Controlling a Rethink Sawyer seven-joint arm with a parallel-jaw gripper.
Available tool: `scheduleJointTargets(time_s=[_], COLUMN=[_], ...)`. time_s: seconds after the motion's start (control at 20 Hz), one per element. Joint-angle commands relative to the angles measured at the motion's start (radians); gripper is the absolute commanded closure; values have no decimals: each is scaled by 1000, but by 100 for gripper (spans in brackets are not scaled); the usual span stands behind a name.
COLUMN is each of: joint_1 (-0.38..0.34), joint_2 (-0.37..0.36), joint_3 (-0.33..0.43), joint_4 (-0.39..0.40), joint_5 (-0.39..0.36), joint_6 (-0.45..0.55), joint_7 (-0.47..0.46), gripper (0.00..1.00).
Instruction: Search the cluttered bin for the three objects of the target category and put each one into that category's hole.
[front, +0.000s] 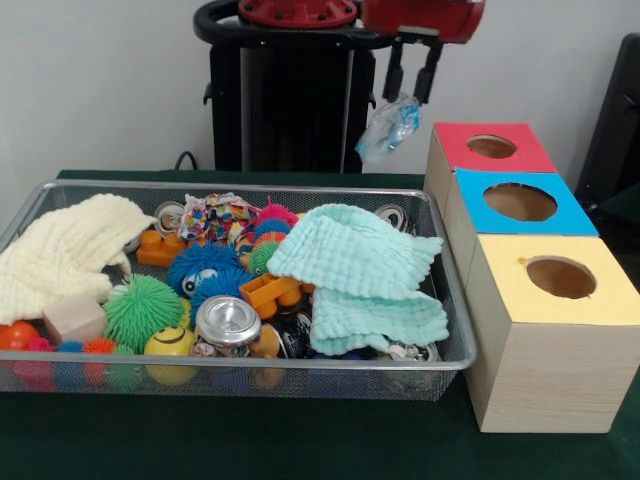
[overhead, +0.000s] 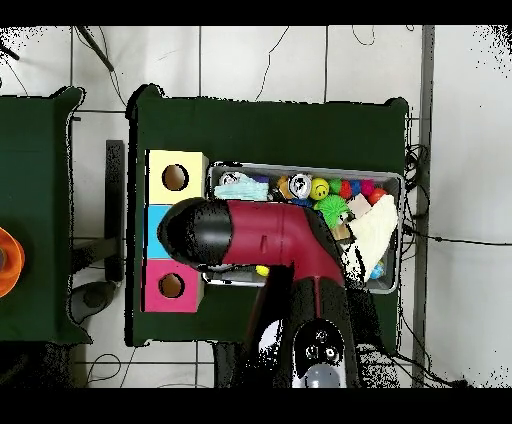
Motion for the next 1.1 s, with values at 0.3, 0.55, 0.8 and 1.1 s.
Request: scheduleJointTargets(time_s=[0.3,0.55,0.8,1.1], joint_1=[121,177,220,234], joint_2=[79,92,101,117], joint_3=[-47,-71,-81,-101], joint_4=[-101,-113,-94,-76], joint_5=[29,28,37,29], joint_6=[127,132,96,56], joint_7=[364,403,430,430], gripper=[100,100,100,100])
